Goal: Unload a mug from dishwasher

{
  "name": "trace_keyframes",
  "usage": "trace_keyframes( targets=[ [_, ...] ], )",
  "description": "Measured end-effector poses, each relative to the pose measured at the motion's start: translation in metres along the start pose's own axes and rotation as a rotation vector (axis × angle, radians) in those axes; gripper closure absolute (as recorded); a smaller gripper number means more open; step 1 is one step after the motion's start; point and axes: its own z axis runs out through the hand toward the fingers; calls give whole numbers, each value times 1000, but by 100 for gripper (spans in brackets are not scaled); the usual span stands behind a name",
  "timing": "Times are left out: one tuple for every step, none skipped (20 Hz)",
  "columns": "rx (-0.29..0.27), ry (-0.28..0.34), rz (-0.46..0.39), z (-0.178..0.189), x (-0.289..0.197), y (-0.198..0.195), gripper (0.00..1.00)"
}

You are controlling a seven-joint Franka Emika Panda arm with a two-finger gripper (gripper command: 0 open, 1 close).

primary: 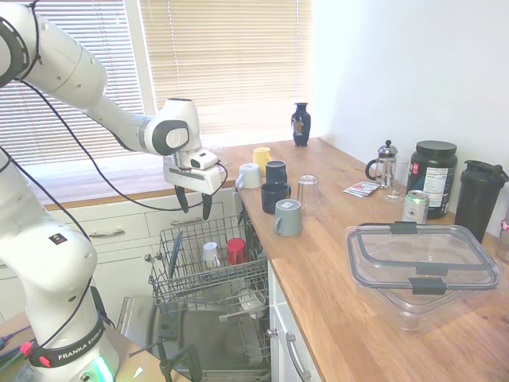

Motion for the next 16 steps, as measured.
trace_keyframes(
  targets=[
    [-2,-2,-1,1,0,0,0],
    [-10,-7,-2,4,0,0,0],
    [-16,-9,-6,7,2,0,0],
    [-24,-8,-14,10,3,-1,0],
    [-29,-7,-21,13,4,-3,0],
    [-32,-2,-33,15,5,-7,0],
    [-37,8,-52,17,3,-12,0],
    [-46,20,-77,20,0,-19,0],
    [-58,36,-101,24,-7,-27,0],
    [-69,54,-123,30,-15,-36,0],
    [-82,71,-148,36,-24,-46,0],
    [-92,89,-172,42,-32,-55,0],
    [-95,111,-191,47,-37,-65,0],
    [-97,131,-206,51,-39,-73,0],
    [-96,147,-218,56,-39,-81,0],
    [-94,159,-233,61,-38,-88,0]
  ],
)
